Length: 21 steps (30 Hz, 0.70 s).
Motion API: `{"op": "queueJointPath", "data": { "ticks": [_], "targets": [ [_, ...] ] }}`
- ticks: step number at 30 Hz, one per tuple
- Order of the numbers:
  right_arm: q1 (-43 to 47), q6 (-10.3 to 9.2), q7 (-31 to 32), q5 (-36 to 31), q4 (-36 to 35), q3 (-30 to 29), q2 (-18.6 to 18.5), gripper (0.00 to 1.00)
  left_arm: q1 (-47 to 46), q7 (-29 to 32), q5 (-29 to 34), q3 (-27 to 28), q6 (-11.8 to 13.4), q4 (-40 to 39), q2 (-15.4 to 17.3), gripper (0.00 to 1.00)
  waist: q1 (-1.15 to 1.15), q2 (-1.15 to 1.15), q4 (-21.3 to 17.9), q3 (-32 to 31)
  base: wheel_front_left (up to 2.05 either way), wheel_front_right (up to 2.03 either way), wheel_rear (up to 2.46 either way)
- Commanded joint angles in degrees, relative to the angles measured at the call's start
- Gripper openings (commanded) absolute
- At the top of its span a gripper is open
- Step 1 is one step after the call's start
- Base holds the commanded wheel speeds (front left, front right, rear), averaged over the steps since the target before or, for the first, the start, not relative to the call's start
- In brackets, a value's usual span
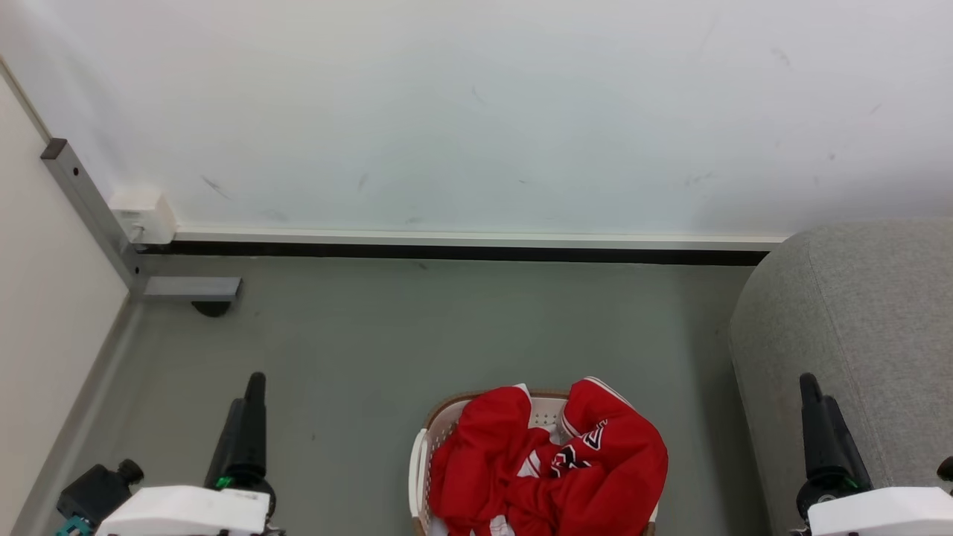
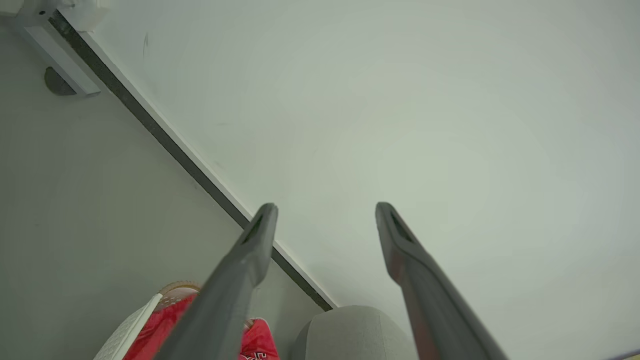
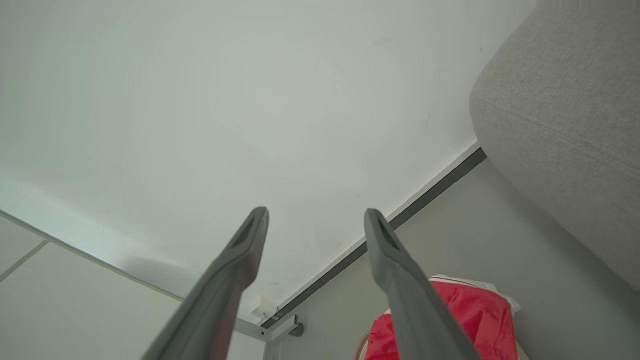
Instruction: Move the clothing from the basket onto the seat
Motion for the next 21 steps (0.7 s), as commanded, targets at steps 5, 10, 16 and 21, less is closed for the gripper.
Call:
{"op": "queueJointPath", "data": {
  "ticks": [5, 10, 16, 21],
  "targets": [
    [-0.5, -0.04, -1.6, -9.0, -1.1, 1.0, -0.8, 1.0, -1.3, -1.5, 8.3, -0.5, -0.1, -1.4, 0.3, 1.0, 0.0, 0.0, 0.0, 0.0, 0.0, 0.0, 0.0],
    [-0.4, -0.04, -2.5, -14.5, -0.5, 2.0, -0.8, 1.0, -1.1, -2.5, 13.6, -1.3, 0.1, -1.3, 0.3, 1.0, 0.0, 0.0, -0.1, -0.1, 0.0, 0.0, 0.0],
    [-0.4, -0.05, -3.6, -19.7, 0.5, 2.7, -0.7, 1.0, -1.1, -3.6, 18.9, -1.9, 0.8, -1.7, 0.4, 1.0, 0.0, 0.0, -0.2, -0.1, 0.0, 0.0, 0.0],
    [-0.6, -0.05, -4.5, -23.4, 0.9, 3.1, -0.6, 1.0, -1.0, -4.5, 22.9, -2.5, 1.2, -1.6, 0.4, 1.0, 0.0, 0.0, -0.2, -0.2, 0.0, 0.0, 0.0]
  ]
}}
